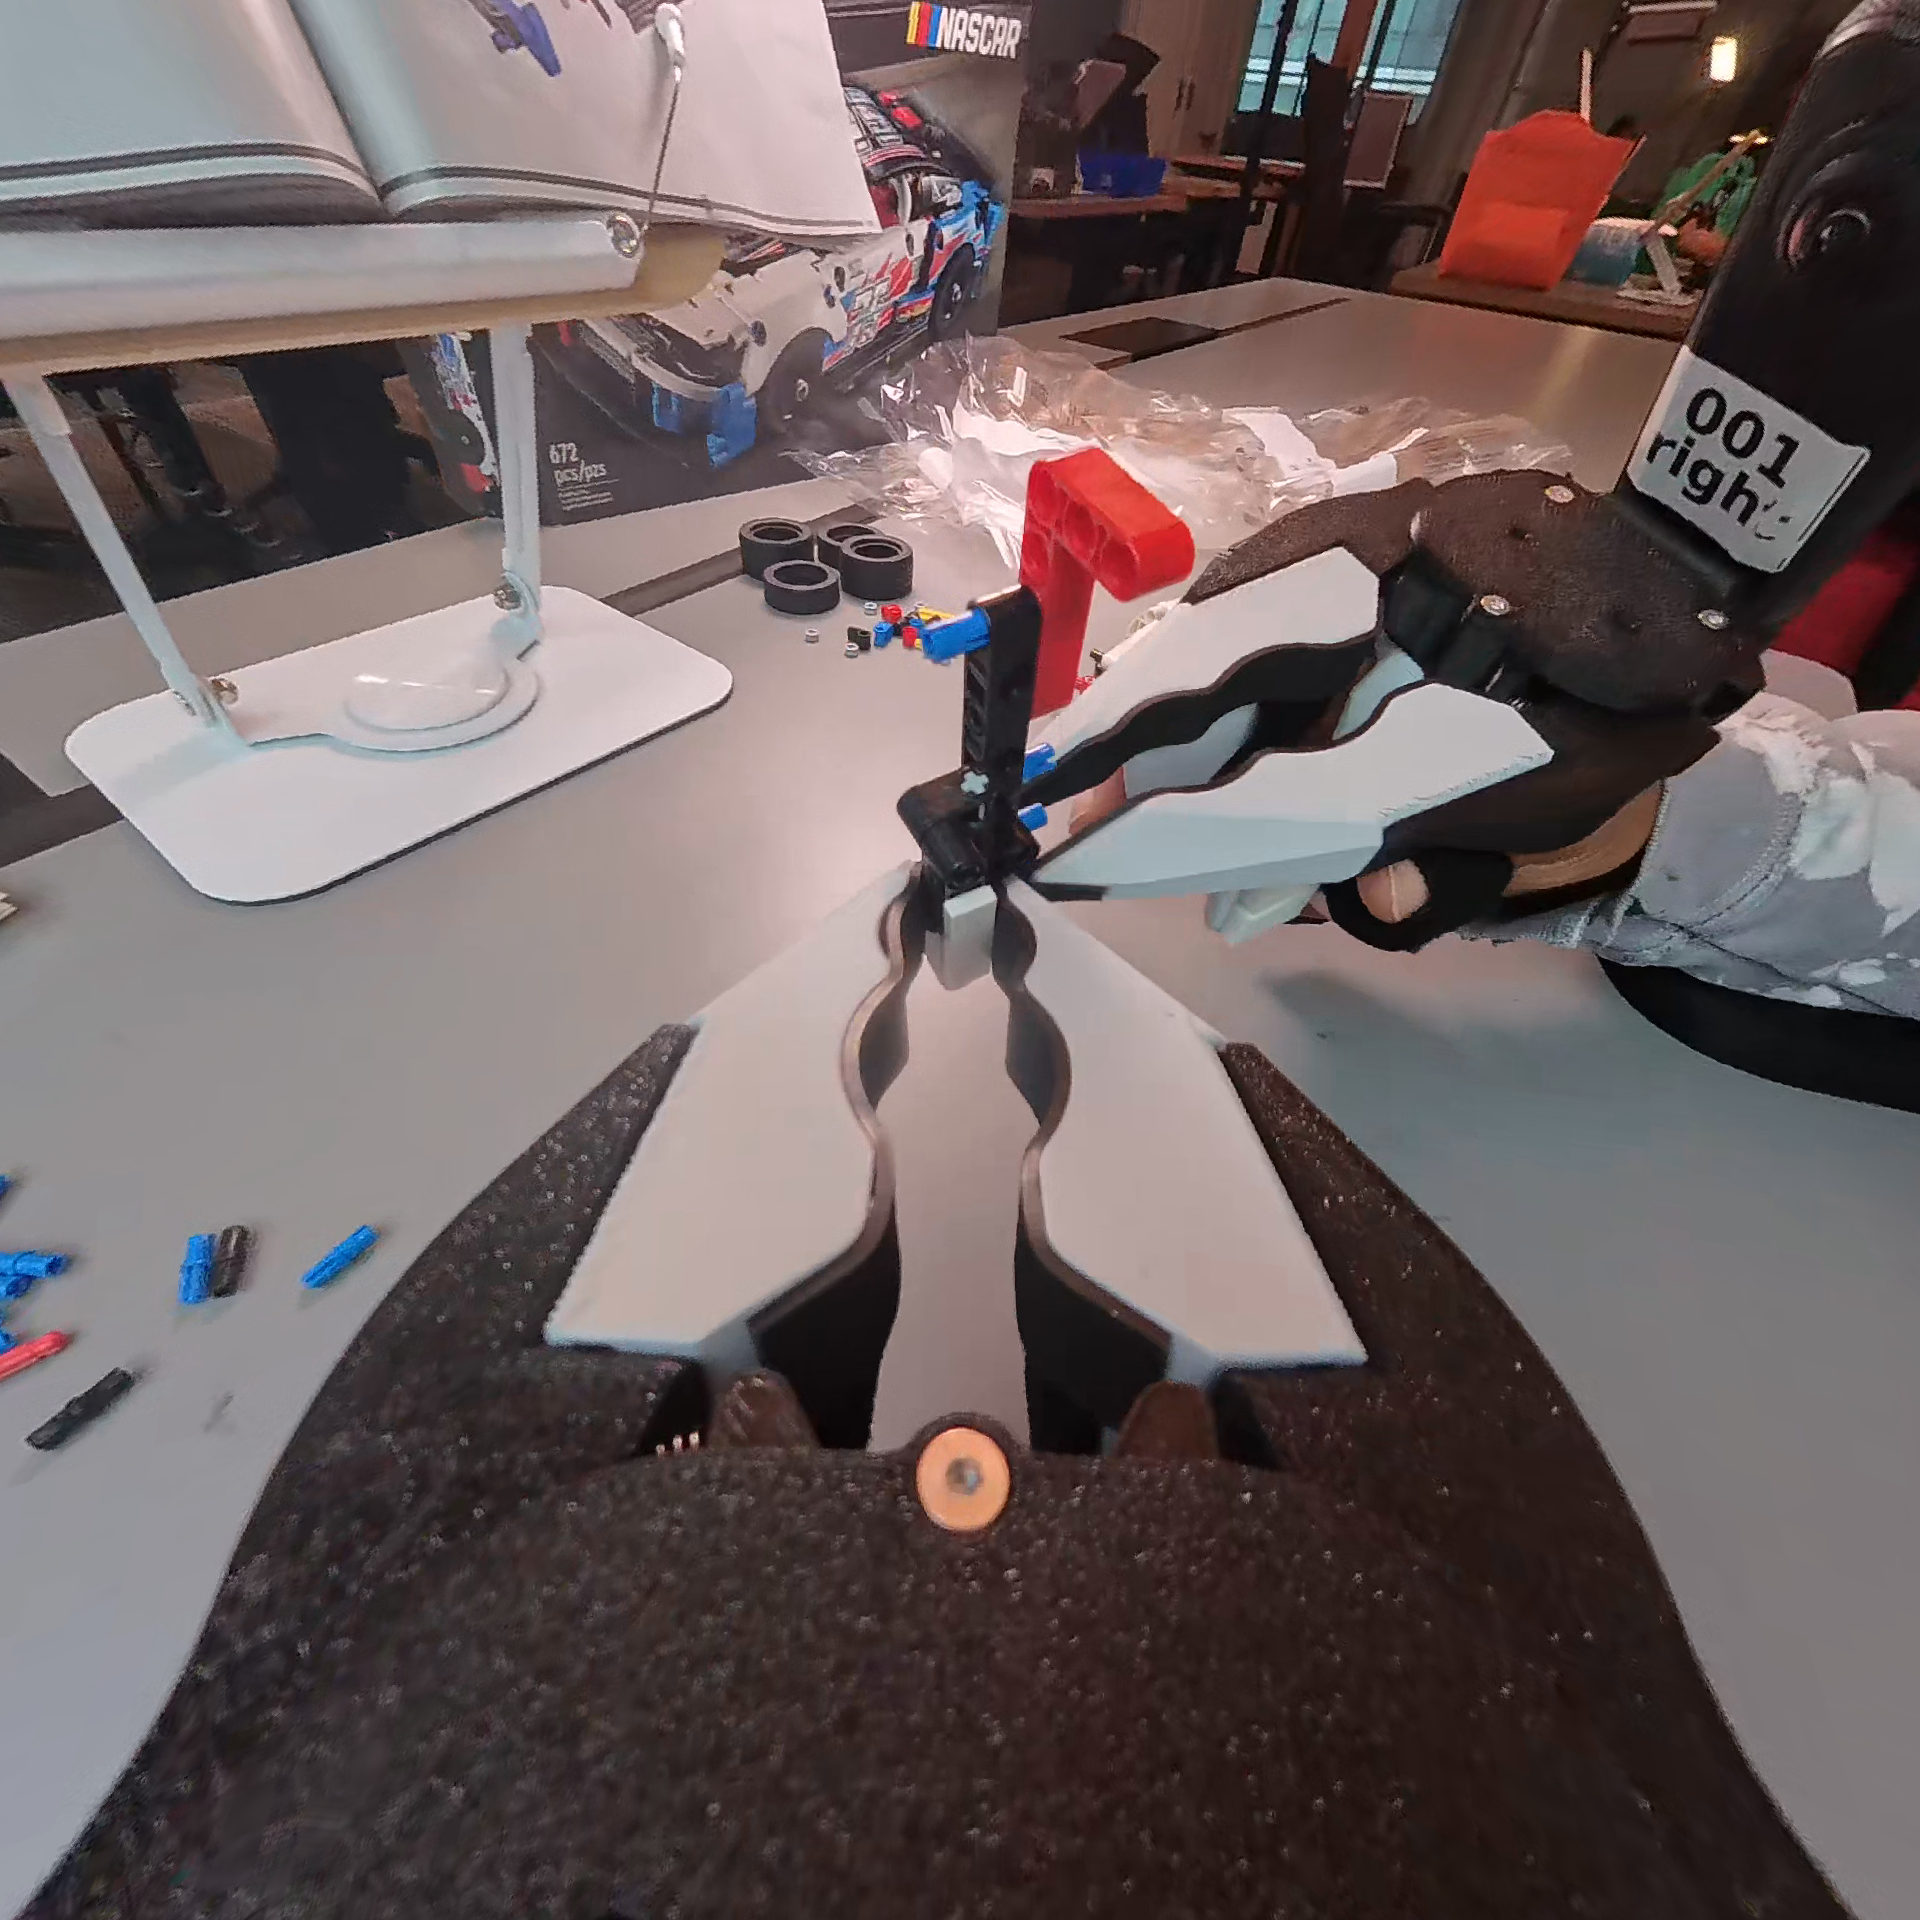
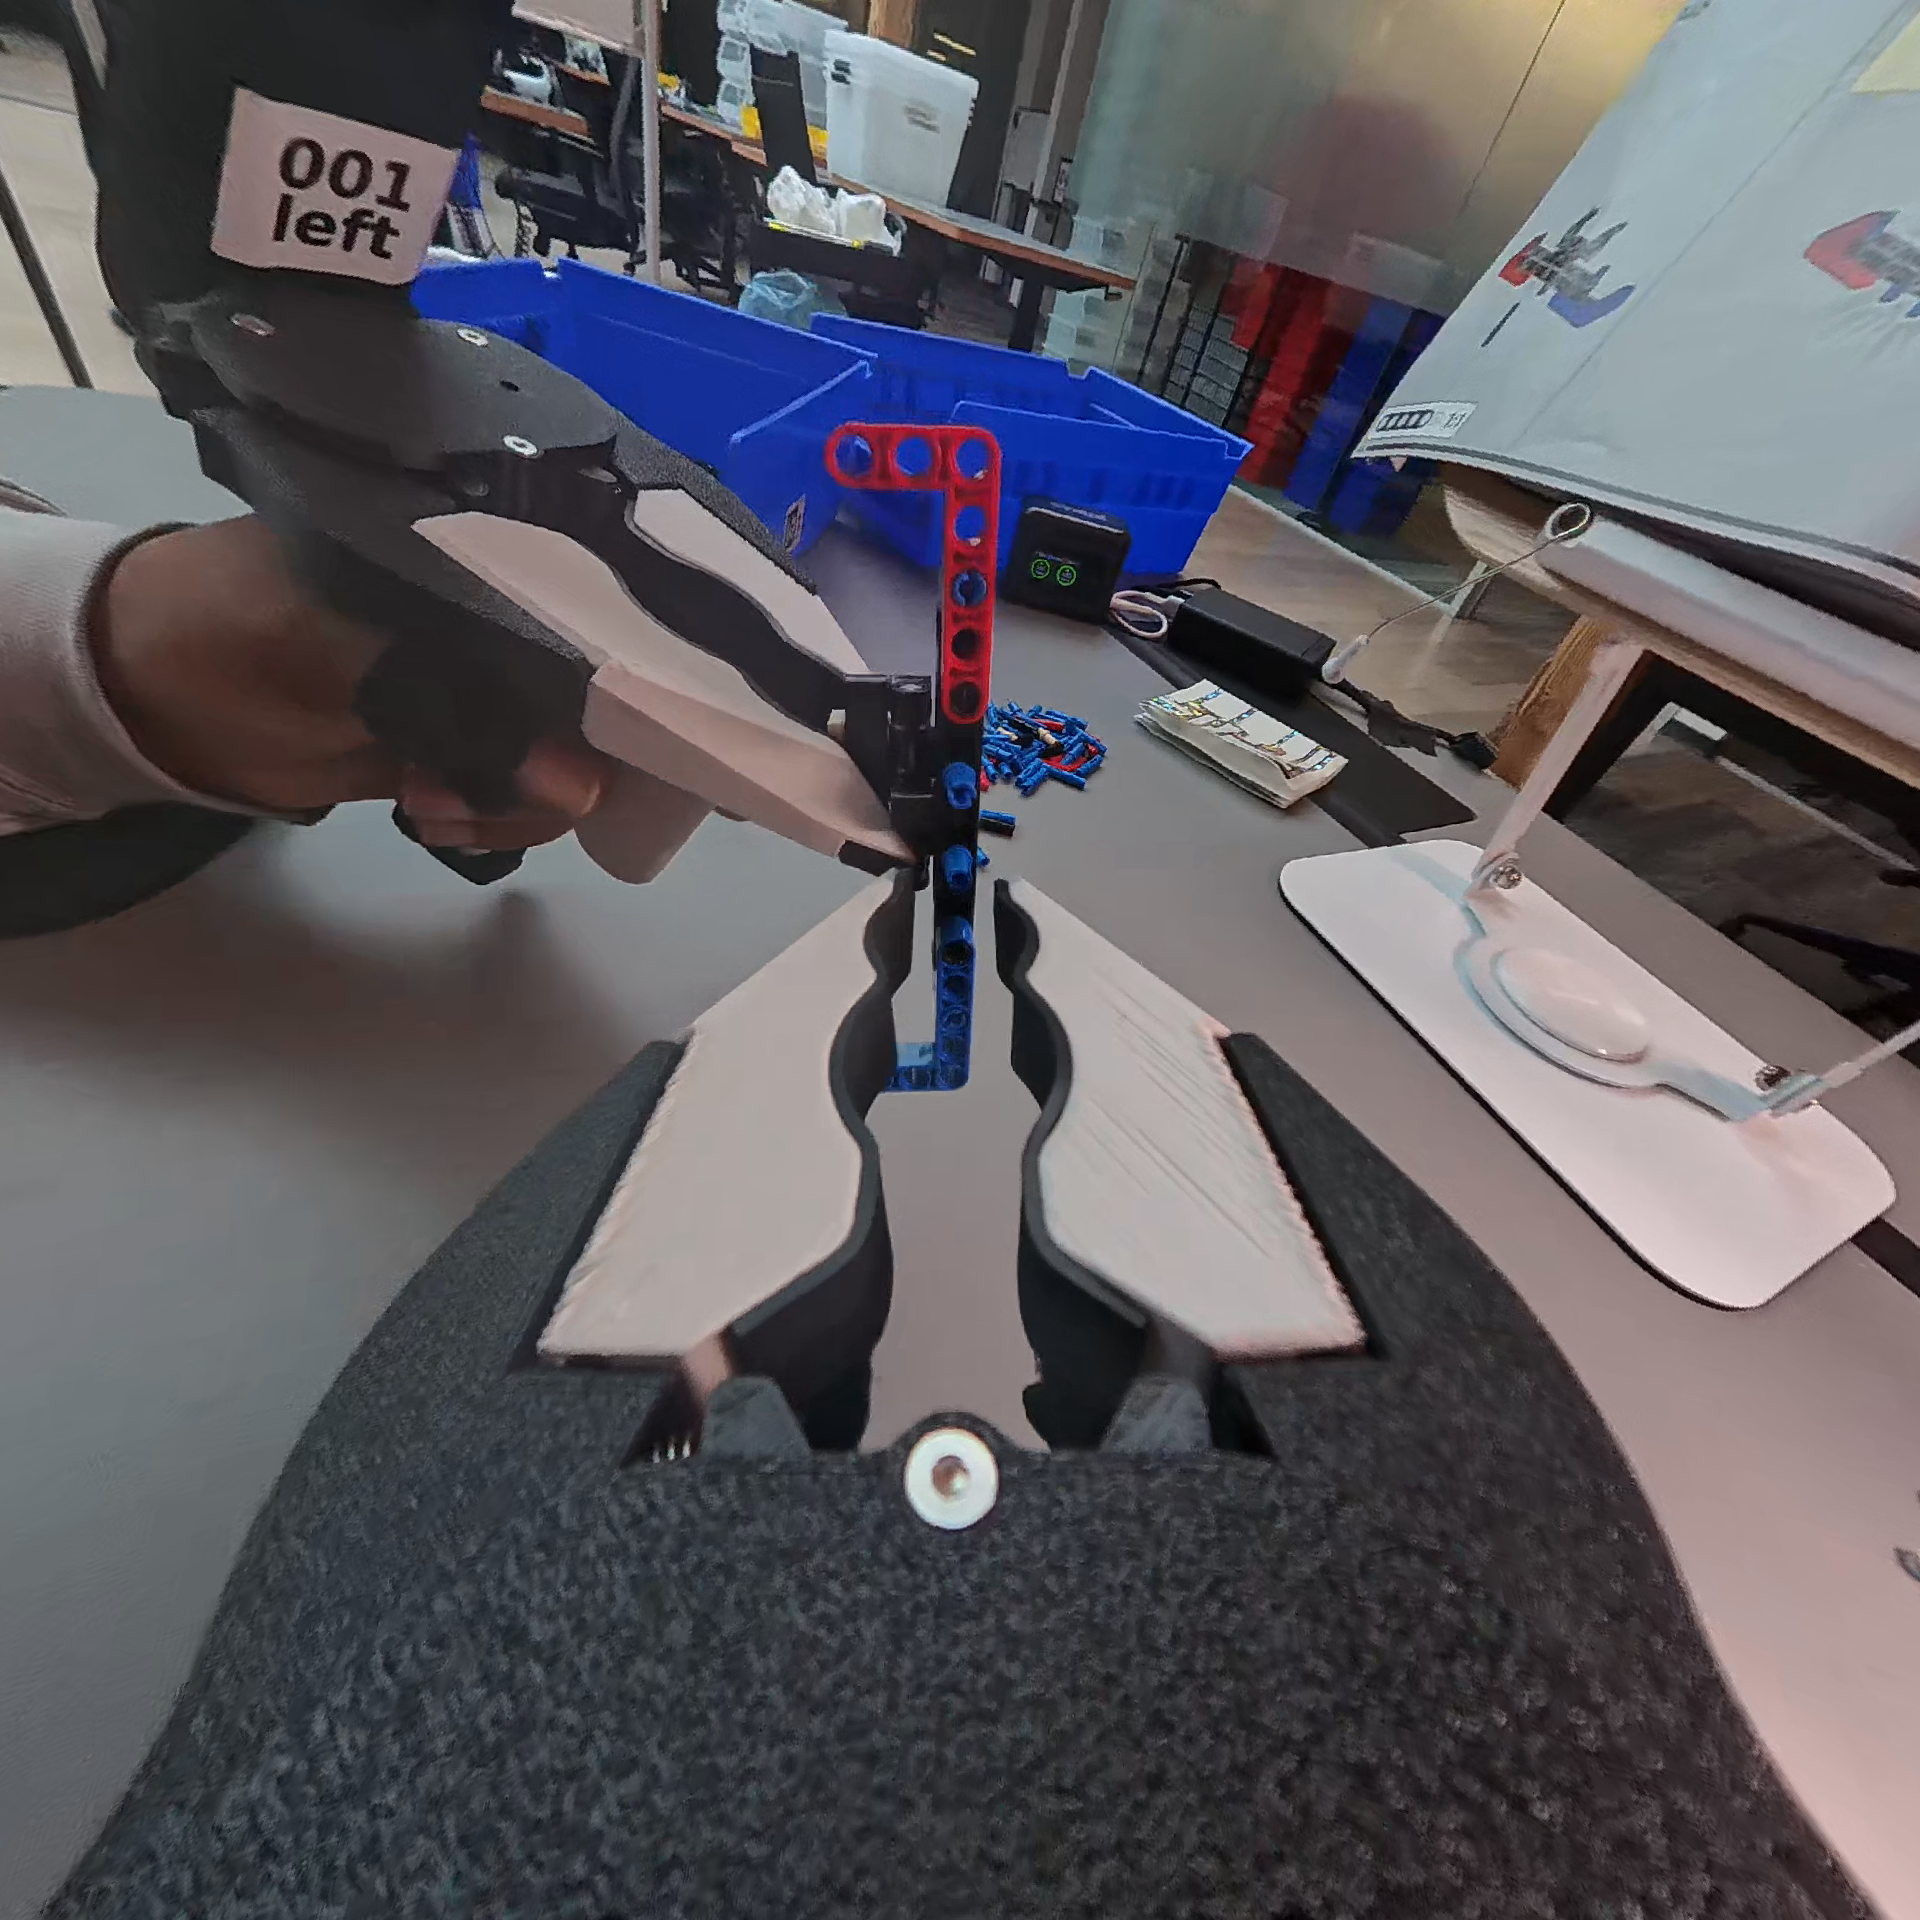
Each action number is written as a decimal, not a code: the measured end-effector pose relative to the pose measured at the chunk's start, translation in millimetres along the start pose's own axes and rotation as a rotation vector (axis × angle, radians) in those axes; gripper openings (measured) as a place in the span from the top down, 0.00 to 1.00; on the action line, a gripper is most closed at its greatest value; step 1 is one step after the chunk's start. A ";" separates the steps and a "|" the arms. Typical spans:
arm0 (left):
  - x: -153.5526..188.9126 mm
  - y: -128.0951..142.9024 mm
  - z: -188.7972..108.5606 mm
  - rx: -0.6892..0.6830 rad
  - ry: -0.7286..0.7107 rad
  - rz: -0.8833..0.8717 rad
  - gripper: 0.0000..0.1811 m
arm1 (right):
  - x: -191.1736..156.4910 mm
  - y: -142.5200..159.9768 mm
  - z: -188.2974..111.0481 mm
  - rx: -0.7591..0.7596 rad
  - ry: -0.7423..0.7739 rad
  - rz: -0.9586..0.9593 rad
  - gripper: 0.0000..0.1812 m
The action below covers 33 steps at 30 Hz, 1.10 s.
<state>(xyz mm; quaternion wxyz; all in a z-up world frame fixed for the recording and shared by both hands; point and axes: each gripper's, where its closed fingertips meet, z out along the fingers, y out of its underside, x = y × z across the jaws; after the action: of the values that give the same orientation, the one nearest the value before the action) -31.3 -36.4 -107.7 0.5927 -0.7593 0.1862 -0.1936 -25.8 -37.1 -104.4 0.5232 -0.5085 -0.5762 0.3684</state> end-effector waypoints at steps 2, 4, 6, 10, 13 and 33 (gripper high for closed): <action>4.1 -0.1 0.8 -0.008 -0.002 0.027 0.95 | -0.6 -2.4 -2.1 0.023 -0.001 -0.008 0.96; 6.8 0.0 0.0 -0.012 -0.004 0.057 0.94 | -2.5 -2.0 -3.9 0.027 -0.020 -0.011 0.96; 13.8 -1.1 -1.6 0.000 0.037 0.083 0.91 | -4.1 -4.5 -7.9 0.049 -0.052 0.009 0.97; 32.5 -12.7 -8.7 0.085 0.195 0.081 0.73 | -14.7 -15.0 -21.0 0.125 -0.245 0.187 0.97; 51.2 -15.1 -15.6 0.107 0.360 0.030 0.71 | -30.6 -23.6 -30.0 0.167 -0.407 0.304 0.97; 45.0 1.4 -10.6 -0.004 0.353 -0.043 0.88 | -32.8 -13.8 -27.3 0.089 -0.403 0.294 0.91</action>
<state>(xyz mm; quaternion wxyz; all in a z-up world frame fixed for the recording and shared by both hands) 1.7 -68.5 -103.4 0.5451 -0.7185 0.2713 -0.3362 -4.0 -74.9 -93.7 0.3605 -0.4797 -0.5717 0.5595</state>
